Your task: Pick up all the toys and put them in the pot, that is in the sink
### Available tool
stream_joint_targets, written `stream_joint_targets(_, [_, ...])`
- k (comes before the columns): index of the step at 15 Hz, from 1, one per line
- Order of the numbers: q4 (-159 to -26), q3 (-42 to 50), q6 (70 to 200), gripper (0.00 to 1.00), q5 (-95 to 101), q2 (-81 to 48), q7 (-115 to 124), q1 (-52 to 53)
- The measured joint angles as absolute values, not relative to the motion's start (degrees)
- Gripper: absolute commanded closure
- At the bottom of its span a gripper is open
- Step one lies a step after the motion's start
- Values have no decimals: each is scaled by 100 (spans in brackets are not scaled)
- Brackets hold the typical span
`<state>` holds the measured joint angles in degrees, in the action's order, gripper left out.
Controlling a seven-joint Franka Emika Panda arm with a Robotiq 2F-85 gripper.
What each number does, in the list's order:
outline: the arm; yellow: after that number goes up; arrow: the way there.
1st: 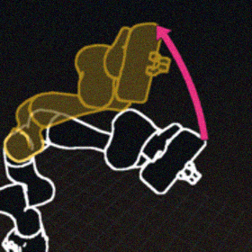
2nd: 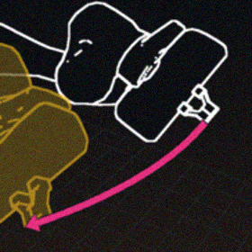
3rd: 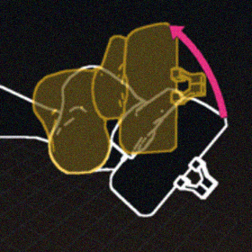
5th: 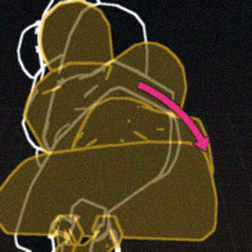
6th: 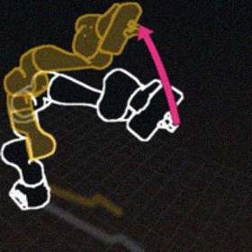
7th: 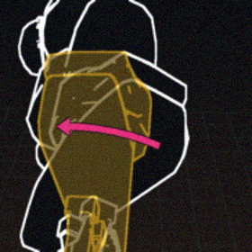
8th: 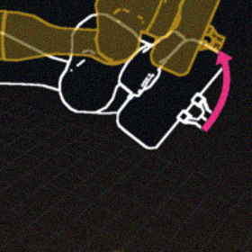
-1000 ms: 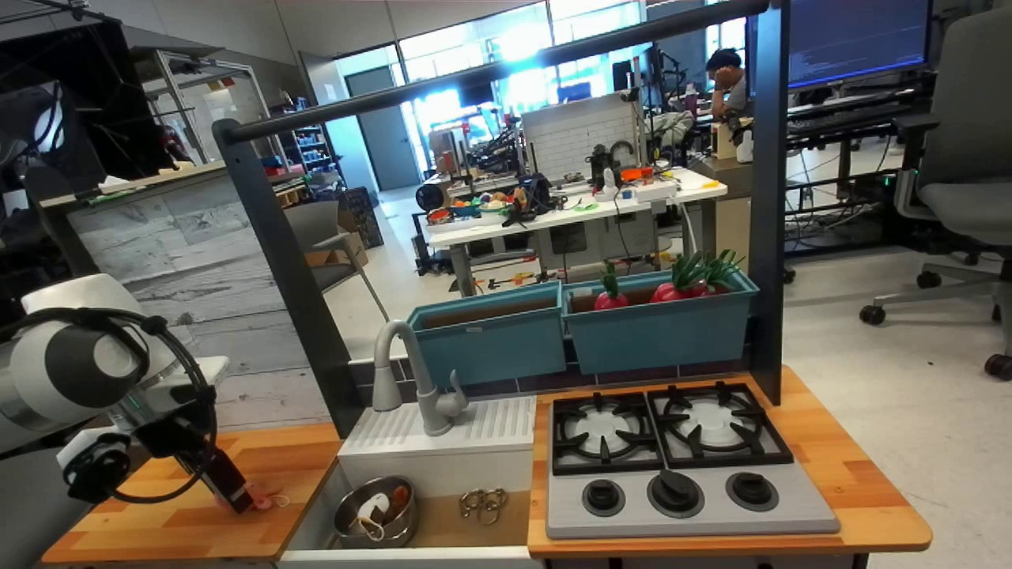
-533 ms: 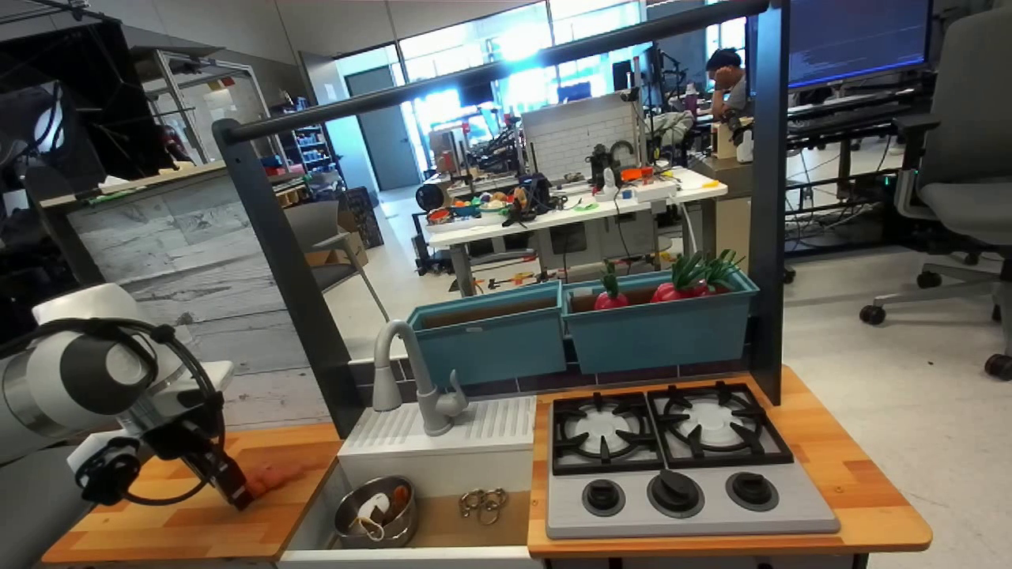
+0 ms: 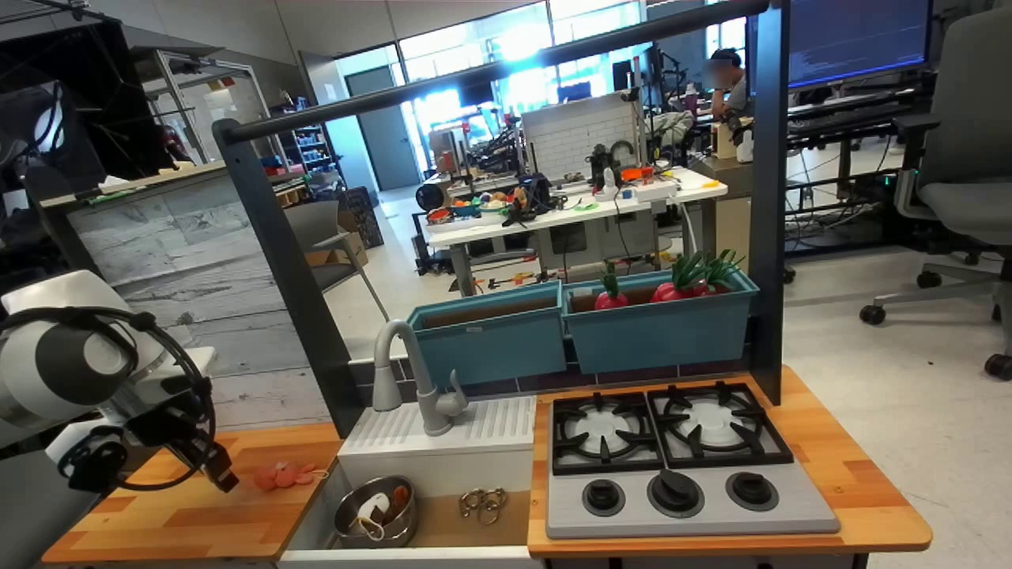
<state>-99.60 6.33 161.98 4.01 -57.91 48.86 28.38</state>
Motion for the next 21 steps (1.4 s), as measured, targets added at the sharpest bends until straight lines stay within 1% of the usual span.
stream_joint_targets(3, [-10157,976,16195,37,419,-5598,4849,3097])
stream_joint_targets(4, [-10165,1125,16178,31,419,-5577,4851,3176])
stream_joint_targets(5, [-10158,1261,16164,22,419,-5577,4855,3225])
stream_joint_targets(8, [-10015,1573,15890,1,419,-5661,4901,3245])
stream_joint_targets(9, [-9910,1638,15694,0,419,-5728,4922,3234])
stream_joint_targets(14, [-9287,1577,14962,0,418,-6210,5021,3104])
stream_joint_targets(15, [-9164,1515,14909,25,416,-6303,5046,3068])
stream_joint_targets(16, [-9053,1444,14863,26,415,-6384,5077,3028])
stream_joint_targets(19, [-8773,1242,14795,51,409,-6543,5141,2903])
stream_joint_targets(21, [-8638,1127,14780,66,405,-6610,5176,2811])
